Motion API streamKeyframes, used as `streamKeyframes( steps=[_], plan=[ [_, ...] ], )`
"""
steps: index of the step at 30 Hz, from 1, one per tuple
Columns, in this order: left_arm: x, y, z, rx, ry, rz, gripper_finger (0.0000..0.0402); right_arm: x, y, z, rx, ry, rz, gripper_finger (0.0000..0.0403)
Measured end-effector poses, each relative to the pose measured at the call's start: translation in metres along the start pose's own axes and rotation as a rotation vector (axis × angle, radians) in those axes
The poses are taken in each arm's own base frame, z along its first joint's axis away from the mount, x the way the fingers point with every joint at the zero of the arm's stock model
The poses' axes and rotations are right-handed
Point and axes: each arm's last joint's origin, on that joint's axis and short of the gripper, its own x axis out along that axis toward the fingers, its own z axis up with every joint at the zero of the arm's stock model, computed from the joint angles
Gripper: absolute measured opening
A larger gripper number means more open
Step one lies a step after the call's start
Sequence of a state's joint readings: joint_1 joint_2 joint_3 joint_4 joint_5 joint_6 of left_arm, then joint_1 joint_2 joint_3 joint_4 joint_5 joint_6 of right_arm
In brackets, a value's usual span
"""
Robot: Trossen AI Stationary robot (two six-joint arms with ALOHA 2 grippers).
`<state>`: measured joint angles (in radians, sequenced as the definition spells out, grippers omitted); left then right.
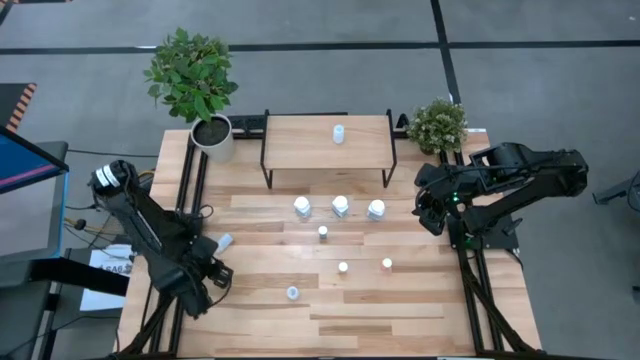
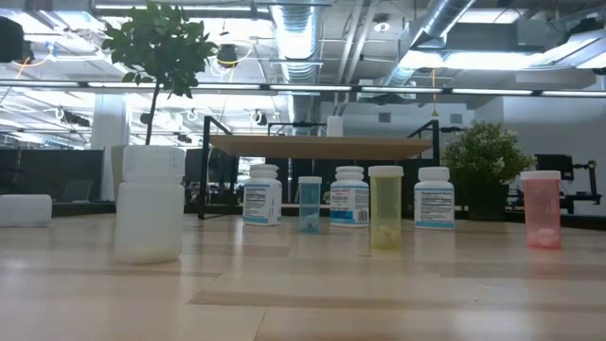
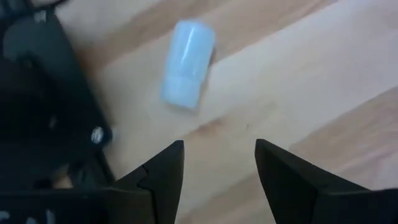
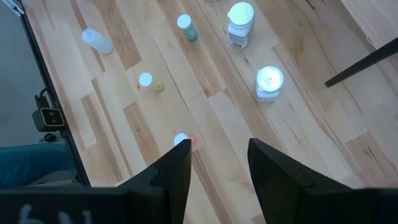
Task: Pick and place medicine bottles onto shelf by color
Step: Put the top white pill bottle on the shelf
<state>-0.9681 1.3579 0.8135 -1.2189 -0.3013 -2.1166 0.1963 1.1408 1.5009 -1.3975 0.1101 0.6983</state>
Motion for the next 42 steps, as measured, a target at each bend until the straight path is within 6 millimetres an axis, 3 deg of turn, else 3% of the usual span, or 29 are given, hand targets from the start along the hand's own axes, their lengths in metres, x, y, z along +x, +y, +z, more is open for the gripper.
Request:
streamKeyframes(
  steps=[6,13,20,26,33,42],
  plan=[
    [-0.022,0.017,0.041,-0.083,0.139,-0.103,0.0185,0.0,0.0,0.0,-0.003,0.0,0.0,0.0179],
    [-0.026,0.024,0.066,0.057,0.151,-0.164,0.0186,0.0,0.0,0.0,-0.003,0.0,0.0,0.0179],
    [-0.012,0.02,0.077,0.175,0.237,0.003,0.0235,0.0,0.0,0.0,-0.002,0.001,0.0,0.0179],
    [0.002,0.006,0.085,0.242,0.284,0.04,0.0283,0.0,0.0,0.0,-0.003,0.001,0.0,0.0179],
    [0.026,-0.01,0.092,0.362,0.331,0.137,0.0276,0.0,0.0,0.0,-0.002,0.001,0.0,0.0179],
    [0.05,-0.027,0.097,0.445,0.409,0.134,0.0257,0.0,0.0,0.0,-0.018,0.0,0.0,0.0179]
  ],
)
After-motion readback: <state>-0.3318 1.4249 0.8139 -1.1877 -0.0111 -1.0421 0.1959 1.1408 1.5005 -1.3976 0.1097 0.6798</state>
